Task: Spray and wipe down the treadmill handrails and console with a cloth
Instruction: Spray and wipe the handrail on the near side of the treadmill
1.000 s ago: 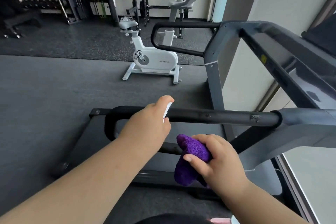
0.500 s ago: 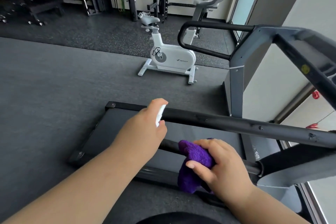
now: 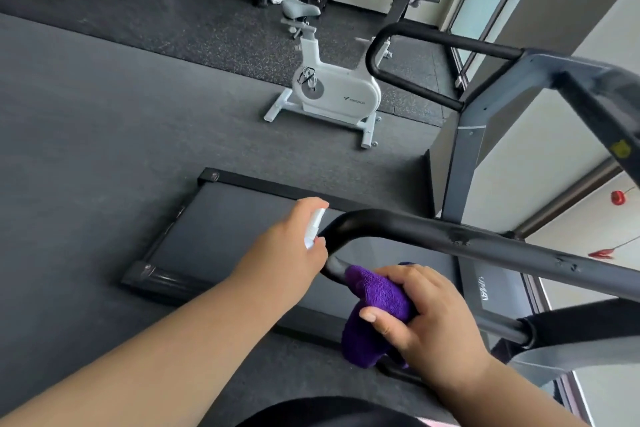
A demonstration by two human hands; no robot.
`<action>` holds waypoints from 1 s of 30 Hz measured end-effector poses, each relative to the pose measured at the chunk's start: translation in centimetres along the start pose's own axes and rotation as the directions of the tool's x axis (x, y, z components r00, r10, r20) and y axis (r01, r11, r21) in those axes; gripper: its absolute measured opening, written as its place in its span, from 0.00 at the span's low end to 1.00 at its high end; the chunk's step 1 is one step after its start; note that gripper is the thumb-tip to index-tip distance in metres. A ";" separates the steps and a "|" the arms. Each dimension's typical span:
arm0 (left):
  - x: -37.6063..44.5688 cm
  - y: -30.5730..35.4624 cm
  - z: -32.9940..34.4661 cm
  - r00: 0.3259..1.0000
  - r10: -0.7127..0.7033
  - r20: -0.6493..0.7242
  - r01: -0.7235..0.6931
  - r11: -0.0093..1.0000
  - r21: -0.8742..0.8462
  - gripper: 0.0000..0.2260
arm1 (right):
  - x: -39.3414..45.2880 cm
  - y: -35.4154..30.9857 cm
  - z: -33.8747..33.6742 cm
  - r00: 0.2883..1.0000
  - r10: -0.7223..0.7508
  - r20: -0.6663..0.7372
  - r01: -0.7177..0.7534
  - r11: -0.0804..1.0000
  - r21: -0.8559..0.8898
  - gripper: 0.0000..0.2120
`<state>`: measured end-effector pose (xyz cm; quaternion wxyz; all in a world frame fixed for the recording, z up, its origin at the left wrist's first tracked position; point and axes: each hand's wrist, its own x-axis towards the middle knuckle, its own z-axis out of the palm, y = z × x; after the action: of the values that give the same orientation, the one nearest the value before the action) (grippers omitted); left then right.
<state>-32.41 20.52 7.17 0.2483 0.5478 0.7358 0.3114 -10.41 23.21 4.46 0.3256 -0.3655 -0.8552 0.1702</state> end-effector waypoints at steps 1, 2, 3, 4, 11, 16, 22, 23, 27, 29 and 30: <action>0.0 0.3 -0.2 1.000 0.022 0.002 -0.022 1.000 -0.007 0.18 | -0.2 0.0 -0.1 1.000 0.004 -0.013 -0.004 1.000 -0.007 0.24; -0.1 0.8 -0.3 0.999 0.046 0.005 -0.046 0.999 -0.013 0.19 | -0.4 0.1 -0.3 1.000 0.012 -0.027 -0.012 1.000 -0.012 0.25; -0.2 1.3 -0.3 0.997 0.071 0.005 -0.071 0.997 -0.018 0.19 | -0.8 0.2 -0.5 0.999 0.025 -0.043 -0.025 1.000 -0.016 0.25; -0.3 2.0 -0.2 0.995 0.096 0.006 -0.096 0.995 -0.019 0.19 | -1.1 0.3 -0.9 0.997 0.040 -0.062 -0.041 0.999 -0.016 0.25; -1.4 8.3 3.2 0.952 0.302 0.040 -0.304 0.952 0.027 0.21 | -4.9 1.7 -5.6 0.963 0.193 -0.186 -0.199 0.980 -0.016 0.20; -2.9 12.6 7.0 0.923 0.371 0.106 -0.376 0.926 0.029 0.22 | -8.2 3.0 -9.8 0.754 0.558 -0.345 -0.468 0.826 0.314 0.13; -5.5 16.5 11.9 0.882 0.441 0.168 -0.454 0.890 0.048 0.22 | -10.6 6.6 -15.5 0.281 0.787 -0.549 -0.469 0.612 0.637 0.12; -5.9 17.0 12.5 0.881 0.442 0.170 -0.457 0.887 0.061 0.22 | -10.7 7.3 -16.6 0.239 0.770 -0.591 -0.445 0.628 0.639 0.13; -6.7 18.6 14.5 0.885 0.436 0.166 -0.453 0.887 0.086 0.22 | -10.0 9.9 -20.9 0.214 0.651 -0.729 -0.368 0.745 0.557 0.11; -7.1 19.3 15.1 0.893 0.423 0.156 -0.438 0.895 0.086 0.22 | -9.1 11.5 -22.8 0.300 0.577 -0.760 -0.368 0.805 0.466 0.13; -7.4 19.6 15.3 0.897 0.417 0.150 -0.432 0.898 0.088 0.22 | -8.5 12.4 -23.4 0.374 0.540 -0.754 -0.387 0.830 0.402 0.15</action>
<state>-6.79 20.33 11.16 0.1879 0.7277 0.5982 0.2779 16.35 26.56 11.31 0.6636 -0.5984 -0.4319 0.1225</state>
